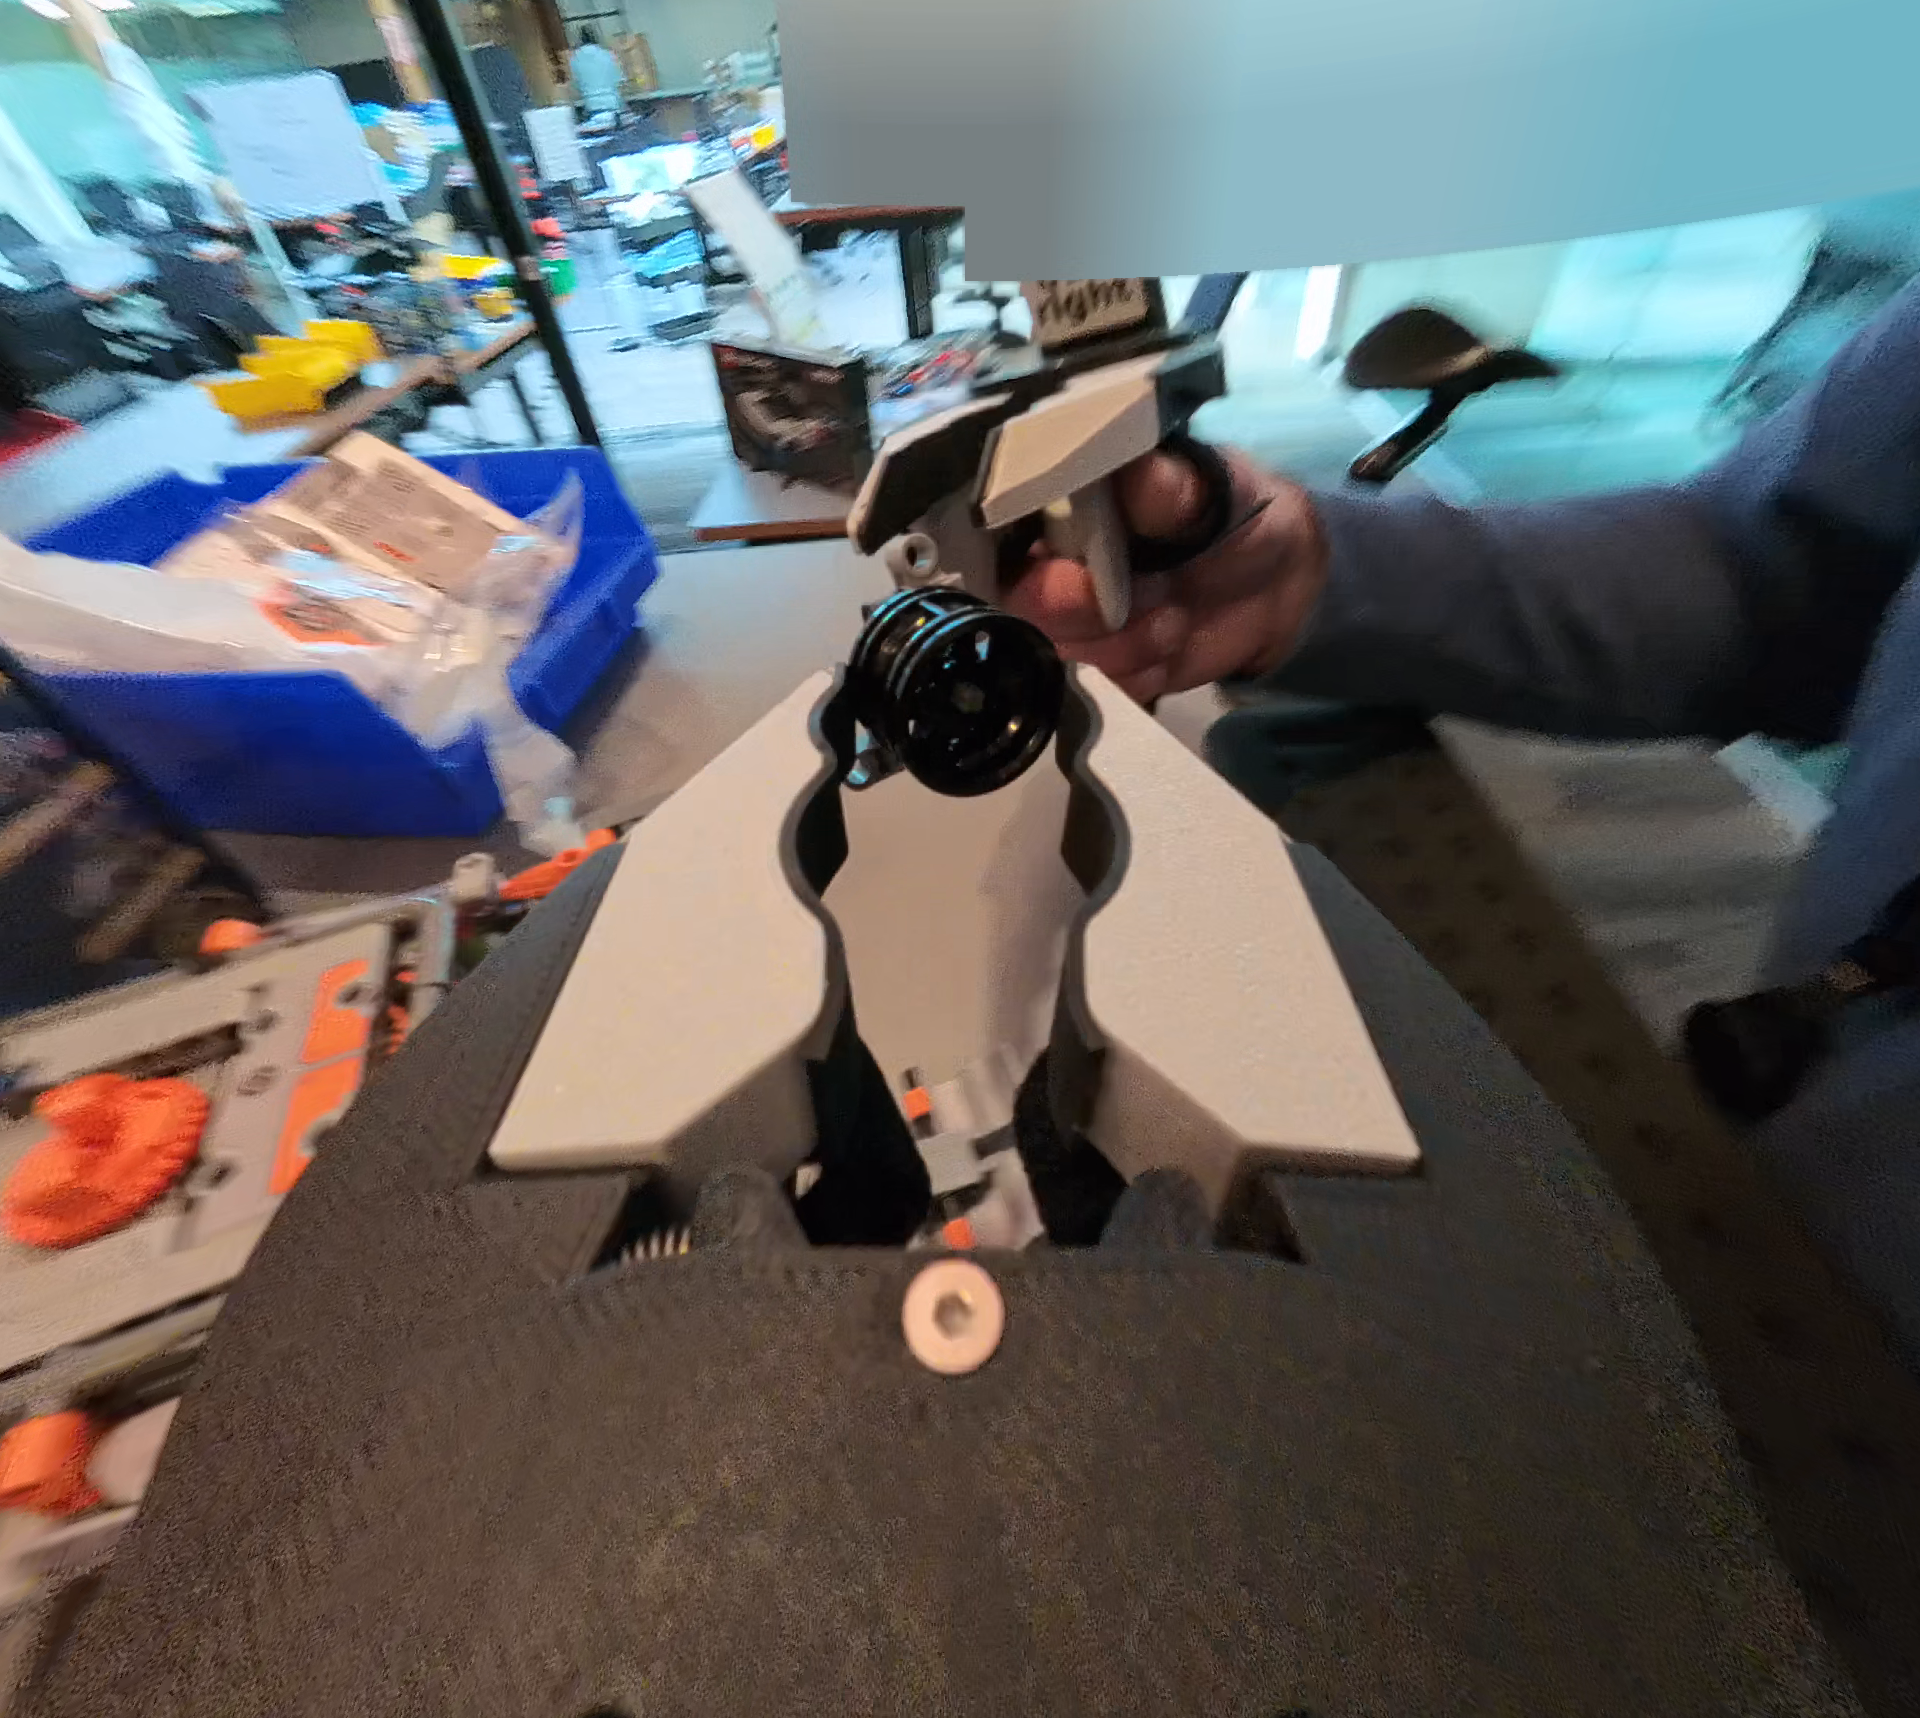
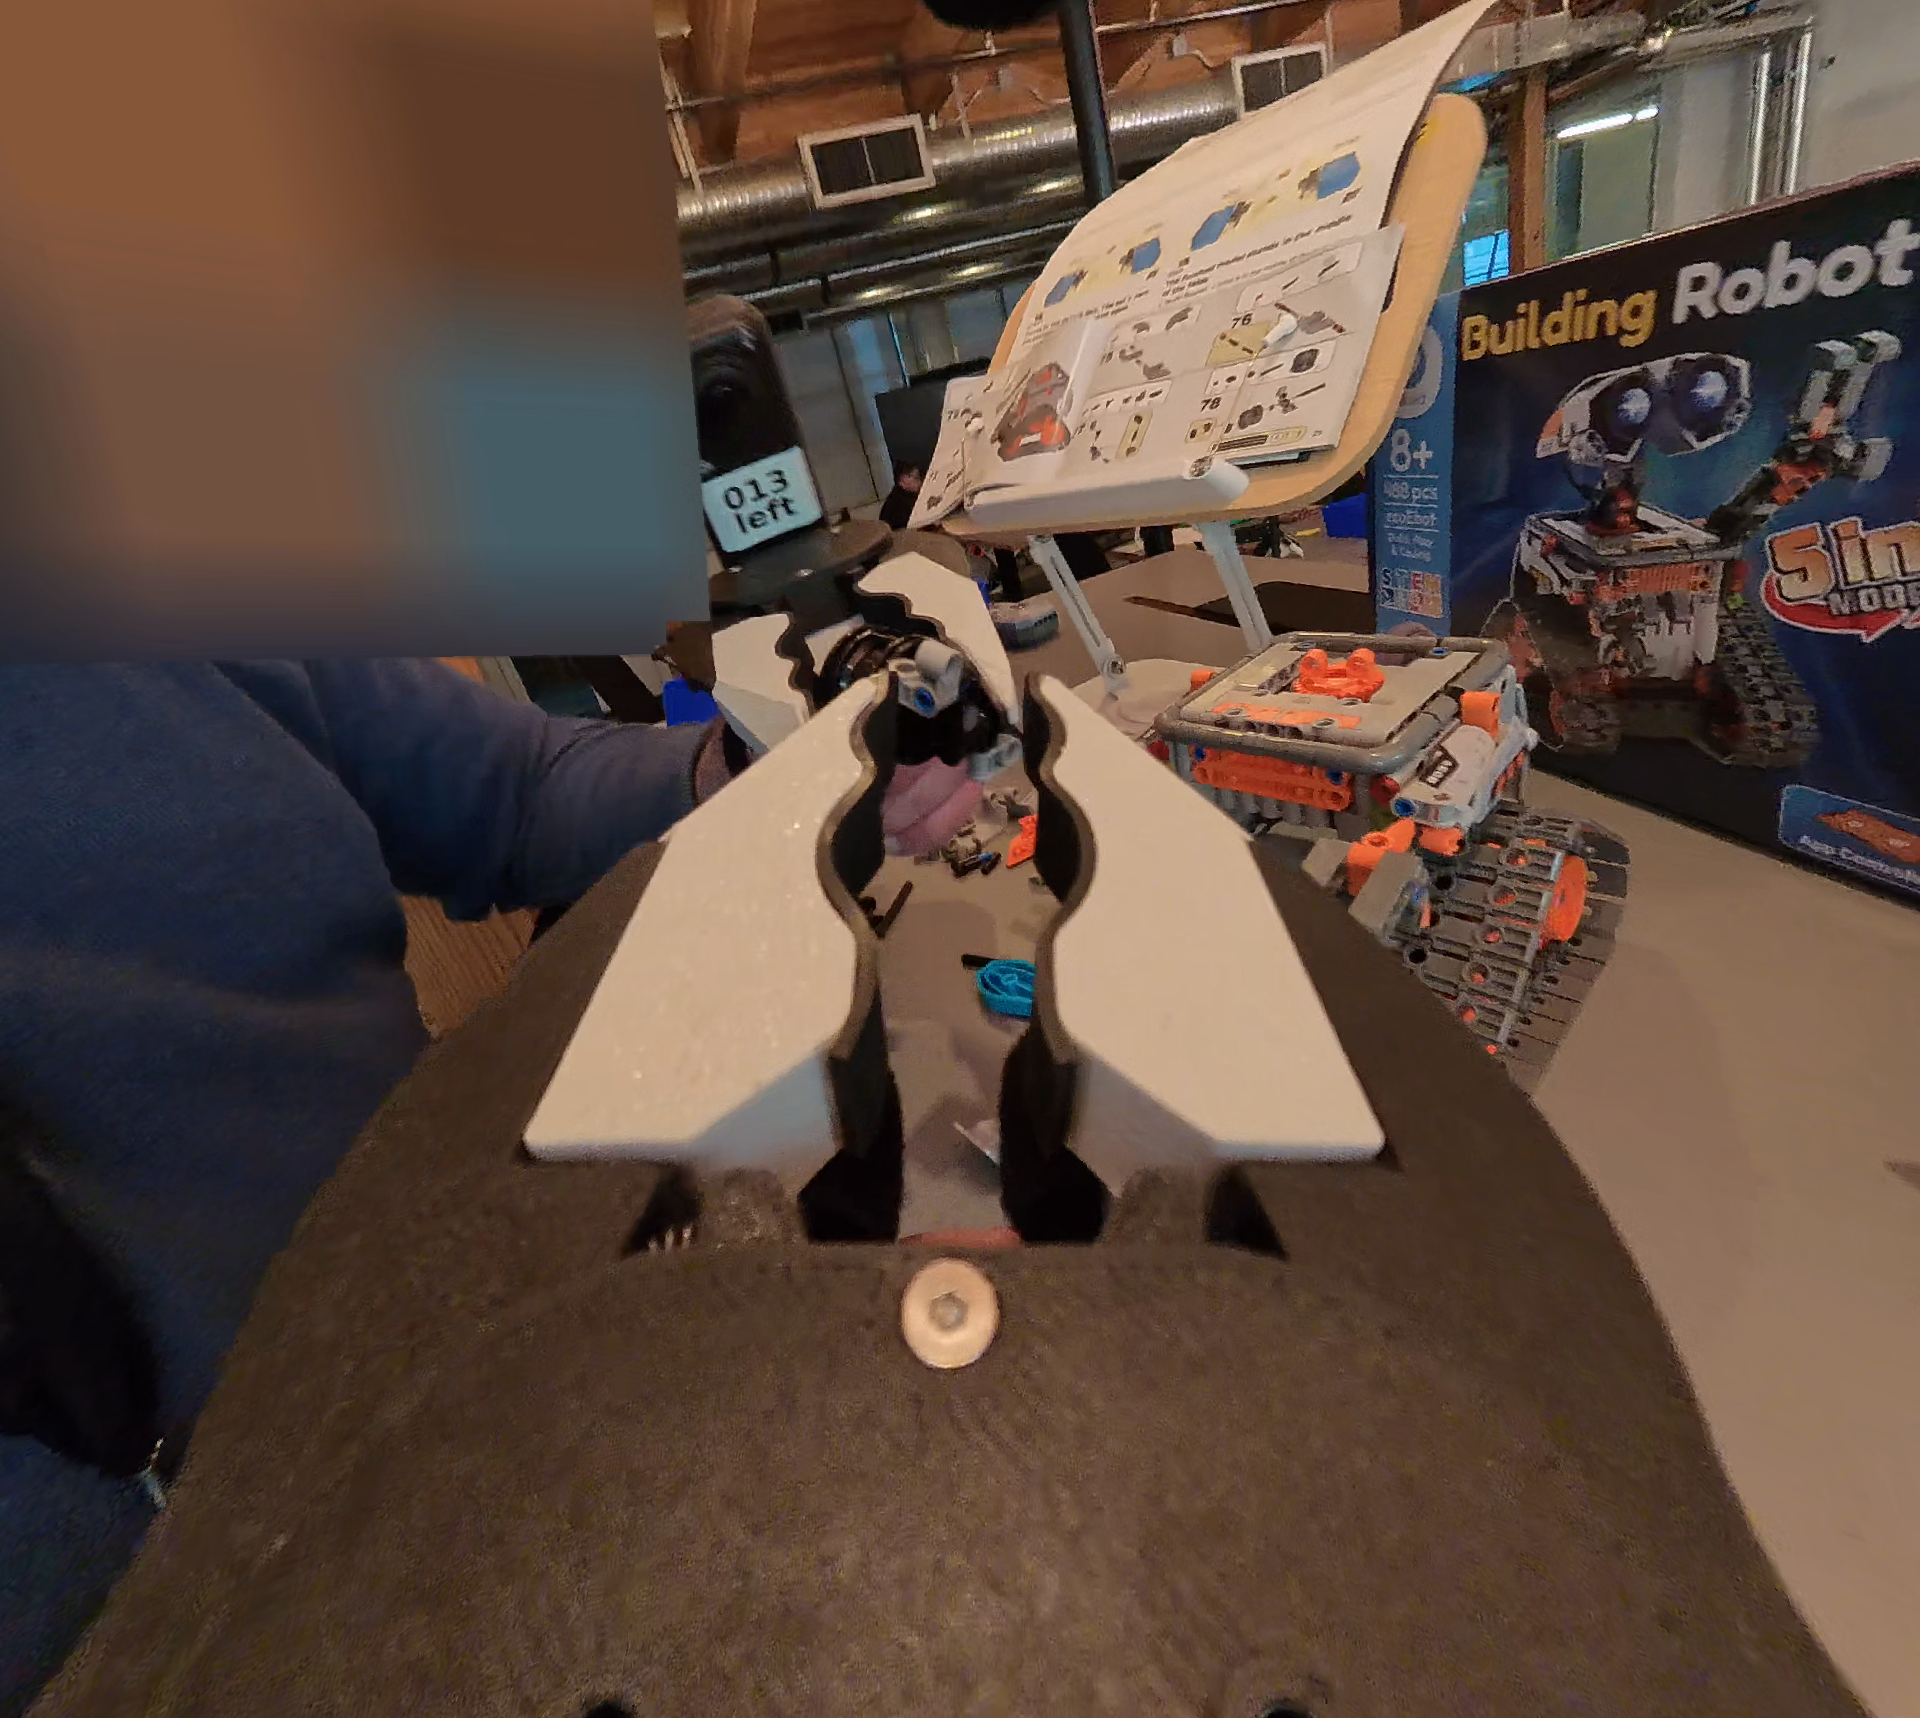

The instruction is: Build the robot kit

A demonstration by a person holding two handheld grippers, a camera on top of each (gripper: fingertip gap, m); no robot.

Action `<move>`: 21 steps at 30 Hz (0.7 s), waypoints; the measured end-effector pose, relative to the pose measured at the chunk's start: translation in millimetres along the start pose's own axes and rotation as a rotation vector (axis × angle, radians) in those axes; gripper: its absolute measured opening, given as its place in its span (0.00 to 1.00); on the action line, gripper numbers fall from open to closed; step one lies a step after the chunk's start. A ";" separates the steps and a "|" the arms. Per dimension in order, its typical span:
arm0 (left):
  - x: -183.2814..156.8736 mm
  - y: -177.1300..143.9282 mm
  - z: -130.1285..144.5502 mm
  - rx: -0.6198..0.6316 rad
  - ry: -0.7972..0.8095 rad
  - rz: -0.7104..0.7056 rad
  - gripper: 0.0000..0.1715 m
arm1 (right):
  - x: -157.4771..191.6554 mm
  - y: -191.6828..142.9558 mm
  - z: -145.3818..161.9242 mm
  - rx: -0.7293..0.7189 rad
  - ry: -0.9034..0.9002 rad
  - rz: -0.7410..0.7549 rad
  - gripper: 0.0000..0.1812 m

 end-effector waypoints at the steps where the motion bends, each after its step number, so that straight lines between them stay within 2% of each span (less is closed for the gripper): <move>1: 4.8 -2.8 -1.8 -0.051 -0.082 0.024 0.21 | -2.1 -2.3 -0.6 -0.006 0.004 0.005 0.12; 7: 7.1 -10.8 -5.8 -0.266 -0.468 0.351 0.21 | 2.1 10.0 3.1 0.073 -0.112 0.085 0.12; 9: 10.8 -13.1 -7.6 -0.320 -0.547 0.393 0.21 | 4.5 15.0 1.1 0.085 -0.153 0.102 0.12; 15: 8.5 -11.2 -7.7 -0.304 -0.596 0.425 0.21 | 19.6 23.4 -9.8 0.119 -0.352 0.131 0.14; 18: 5.6 -10.5 -8.2 -0.287 -0.587 0.438 0.21 | 22.1 27.1 -10.9 0.192 -0.496 0.195 0.14; 21: 0.2 -7.9 -8.9 -0.256 -0.562 0.440 0.21 | 25.7 28.9 -11.6 0.264 -0.657 0.250 0.09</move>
Point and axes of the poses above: each gripper's, where its closed fingertips meet, y out along the fingers, z out of its underside, x = y × z across the jaws, the point moved 4 cm from there along -y, back along the fingers, and after that the axes turned 1 degree about -y, right-handed, at the moved point
